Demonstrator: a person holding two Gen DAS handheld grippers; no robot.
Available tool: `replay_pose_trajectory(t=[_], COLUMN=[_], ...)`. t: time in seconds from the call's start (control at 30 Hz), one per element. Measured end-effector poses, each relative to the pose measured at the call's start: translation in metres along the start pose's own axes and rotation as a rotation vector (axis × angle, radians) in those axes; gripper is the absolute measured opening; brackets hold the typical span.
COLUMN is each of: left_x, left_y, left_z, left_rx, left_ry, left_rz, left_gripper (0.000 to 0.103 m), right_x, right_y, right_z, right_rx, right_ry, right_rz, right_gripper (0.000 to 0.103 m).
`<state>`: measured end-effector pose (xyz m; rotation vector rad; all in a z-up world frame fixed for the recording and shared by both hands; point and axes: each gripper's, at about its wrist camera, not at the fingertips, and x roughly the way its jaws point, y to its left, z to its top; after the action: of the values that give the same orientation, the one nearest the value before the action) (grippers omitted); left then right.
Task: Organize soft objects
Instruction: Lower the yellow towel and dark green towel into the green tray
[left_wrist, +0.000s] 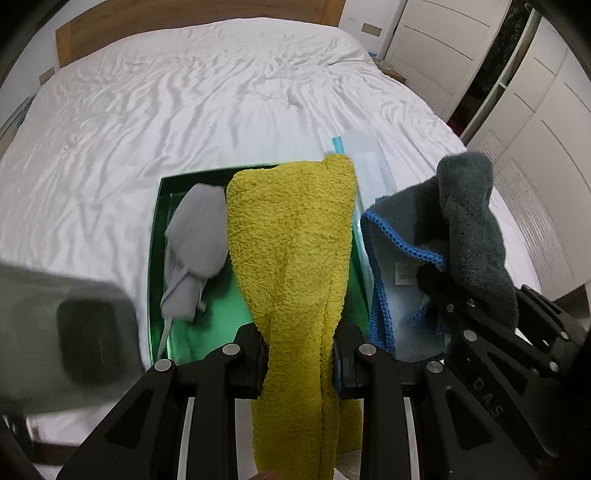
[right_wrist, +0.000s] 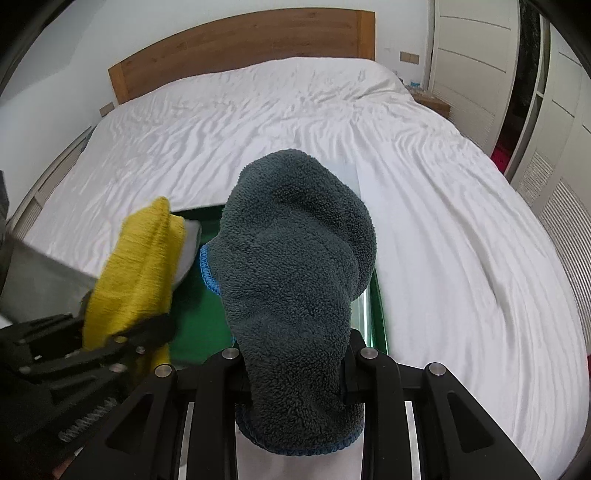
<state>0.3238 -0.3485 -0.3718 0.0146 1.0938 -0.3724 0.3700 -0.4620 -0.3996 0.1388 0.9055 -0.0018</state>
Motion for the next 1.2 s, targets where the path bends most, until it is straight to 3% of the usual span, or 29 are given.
replay_pose_trajectory(t=[0.3,1.2], left_x=[0.031,0.09], left_y=[0.009,0.027], left_z=[0.024,0.03], left_rx=[-0.028,0.014], left_ry=[-0.028,0.023], left_rz=[0.089,0.165], left_gripper=[0.023,0.023], right_x=[0.054,0.141], right_y=[0.003,0.012], right_z=[0.02,0.037], right_rx=[-0.002,-0.005], right_ry=[-0.021,0.062], right_rz=[-0.012,-0.053], right_gripper=[0.026,0.026])
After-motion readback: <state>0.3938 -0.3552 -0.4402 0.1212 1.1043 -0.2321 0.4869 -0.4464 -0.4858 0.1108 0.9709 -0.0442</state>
